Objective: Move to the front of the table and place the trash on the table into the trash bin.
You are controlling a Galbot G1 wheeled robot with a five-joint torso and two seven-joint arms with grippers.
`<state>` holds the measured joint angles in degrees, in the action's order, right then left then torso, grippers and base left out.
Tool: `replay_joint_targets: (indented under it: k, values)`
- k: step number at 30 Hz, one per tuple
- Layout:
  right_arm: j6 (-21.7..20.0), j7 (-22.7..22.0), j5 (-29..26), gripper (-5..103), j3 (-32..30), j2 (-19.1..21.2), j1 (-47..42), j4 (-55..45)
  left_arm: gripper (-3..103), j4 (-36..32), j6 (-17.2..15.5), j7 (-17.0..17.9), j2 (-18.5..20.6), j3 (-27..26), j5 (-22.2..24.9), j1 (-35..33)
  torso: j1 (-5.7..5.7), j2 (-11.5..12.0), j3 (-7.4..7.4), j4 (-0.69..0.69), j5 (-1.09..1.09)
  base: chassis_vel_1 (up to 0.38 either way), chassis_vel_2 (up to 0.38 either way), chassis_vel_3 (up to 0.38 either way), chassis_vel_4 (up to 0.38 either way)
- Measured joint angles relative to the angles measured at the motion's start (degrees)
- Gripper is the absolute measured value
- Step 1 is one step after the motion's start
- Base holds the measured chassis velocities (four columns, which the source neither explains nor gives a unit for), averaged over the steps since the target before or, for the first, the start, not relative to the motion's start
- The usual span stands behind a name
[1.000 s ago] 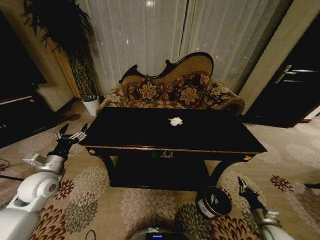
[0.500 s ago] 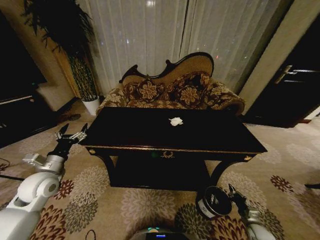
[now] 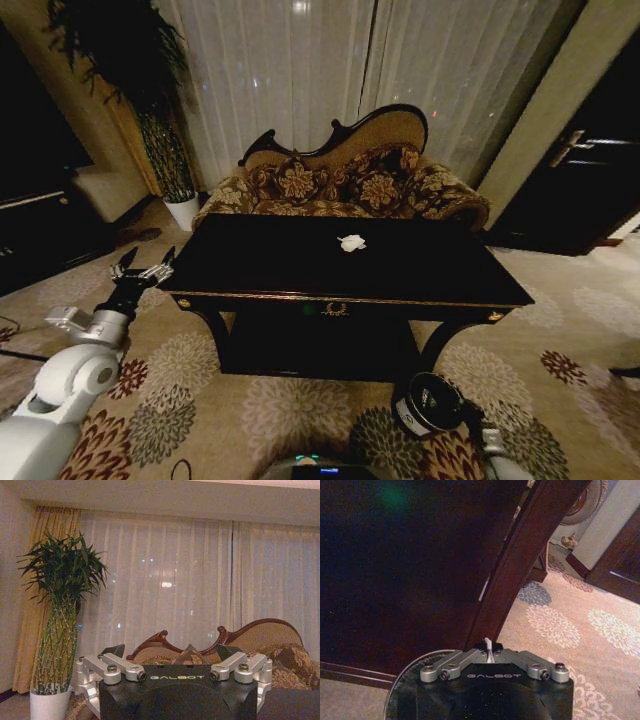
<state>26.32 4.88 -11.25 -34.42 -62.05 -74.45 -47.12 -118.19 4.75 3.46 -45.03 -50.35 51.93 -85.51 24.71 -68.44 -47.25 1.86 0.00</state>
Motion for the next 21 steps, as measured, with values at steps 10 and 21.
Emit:
replay_joint_targets:
  k: [10, 21]
  values:
    - [-0.4, -0.3, 0.8, 29, 0.4, -0.8, 2.5, 0.9, 100, 0.0, 0.0, 0.0, 0.0, 0.0, 0.0, 0.0, 0.00, 0.0, 0.00, -0.02, 0.00, 0.000, 0.000, 0.000, 0.000]
    - [-1.4, -1.1, -0.3, 73, 0.1, -1.3, 0.4, -3.5, 100, 0.0, 0.0, 0.0, 0.0, 0.0, 0.0, 0.0, 0.00, 0.0, 0.00, 0.00, 0.00, 0.000, 0.000, 0.000, 0.000]
